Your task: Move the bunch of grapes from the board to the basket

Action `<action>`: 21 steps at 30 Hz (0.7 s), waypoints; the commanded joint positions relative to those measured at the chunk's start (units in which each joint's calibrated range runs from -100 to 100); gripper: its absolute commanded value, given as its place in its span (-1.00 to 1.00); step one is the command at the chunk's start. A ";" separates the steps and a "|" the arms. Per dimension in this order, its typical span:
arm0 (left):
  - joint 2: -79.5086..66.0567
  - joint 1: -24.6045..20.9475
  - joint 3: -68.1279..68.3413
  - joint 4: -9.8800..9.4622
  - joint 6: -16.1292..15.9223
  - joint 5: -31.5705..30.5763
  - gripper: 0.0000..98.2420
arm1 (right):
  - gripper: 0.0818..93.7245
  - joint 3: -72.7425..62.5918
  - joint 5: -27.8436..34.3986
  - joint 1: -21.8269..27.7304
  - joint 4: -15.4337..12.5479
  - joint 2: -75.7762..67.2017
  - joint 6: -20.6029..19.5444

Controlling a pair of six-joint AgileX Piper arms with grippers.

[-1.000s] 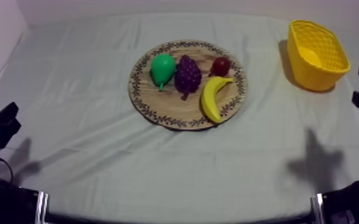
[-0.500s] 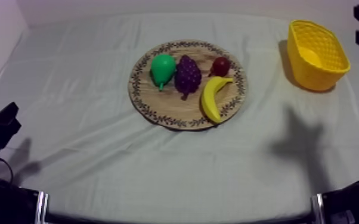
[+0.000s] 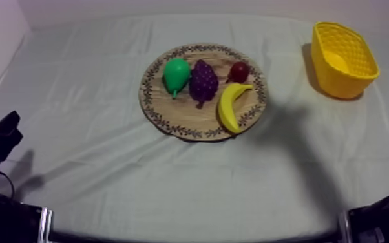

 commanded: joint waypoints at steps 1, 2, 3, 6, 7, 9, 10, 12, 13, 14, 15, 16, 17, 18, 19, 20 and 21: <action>0.00 -0.02 0.00 0.00 0.00 0.02 -1.00 | -0.99 -4.12 1.19 -1.31 0.08 2.81 -0.60; 0.00 -0.02 0.00 0.00 0.00 0.02 -1.00 | -0.99 -5.50 1.90 -1.85 0.13 3.78 -0.80; 0.00 -0.02 0.00 0.00 0.00 0.02 -1.00 | -0.99 -6.89 2.61 -2.43 0.32 4.77 -1.11; 0.00 -0.02 0.00 0.00 0.00 0.02 -1.00 | -0.99 -11.35 5.19 -4.32 1.43 7.89 -2.53; 0.00 -0.02 0.00 0.00 0.00 0.02 -1.00 | -0.99 -12.92 6.27 -4.89 1.73 8.99 -2.94; 0.00 -0.02 0.00 0.00 0.00 0.02 -1.00 | -0.99 -15.87 8.37 -5.97 2.14 11.17 -3.62; 0.00 -0.02 0.00 0.00 0.00 0.02 -1.00 | -0.99 -17.26 9.32 -6.51 2.41 12.23 -4.02; 0.00 -0.02 0.00 0.00 0.00 0.02 -1.00 | -0.99 -19.83 11.21 -7.56 3.06 14.32 -4.87; 0.00 -0.02 0.00 0.00 0.00 0.02 -1.00 | -0.99 -21.02 12.15 -8.04 3.43 15.35 -5.28; 0.00 -0.02 0.00 0.00 0.00 0.02 -1.00 | -0.99 -22.13 13.01 -8.51 3.86 16.35 -5.71; 0.00 -0.02 0.00 0.00 0.00 0.02 -1.00 | -0.99 -23.07 13.70 -8.97 4.35 17.33 -6.16; 0.00 -0.02 0.00 0.00 0.00 0.02 -1.00 | -0.99 -23.86 14.17 -9.42 4.83 18.25 -6.59; 0.00 -0.02 0.00 0.00 0.00 0.02 -1.00 | -0.99 -24.55 14.39 -9.73 5.20 19.12 -7.00; 0.00 -0.02 0.00 0.00 0.00 0.02 -1.00 | -0.99 -25.20 14.46 -9.94 5.42 19.98 -7.35; 0.00 -0.02 0.00 0.00 0.00 0.02 -1.00 | -0.99 -25.85 14.50 -10.05 5.54 20.82 -7.63; 0.00 -0.02 0.00 0.00 0.00 0.02 -1.00 | -0.99 -26.54 14.53 -10.12 5.60 21.61 -7.87; 0.00 -0.02 0.00 0.00 0.00 0.02 -1.00 | -0.99 -27.26 14.55 -10.15 5.65 22.39 -8.07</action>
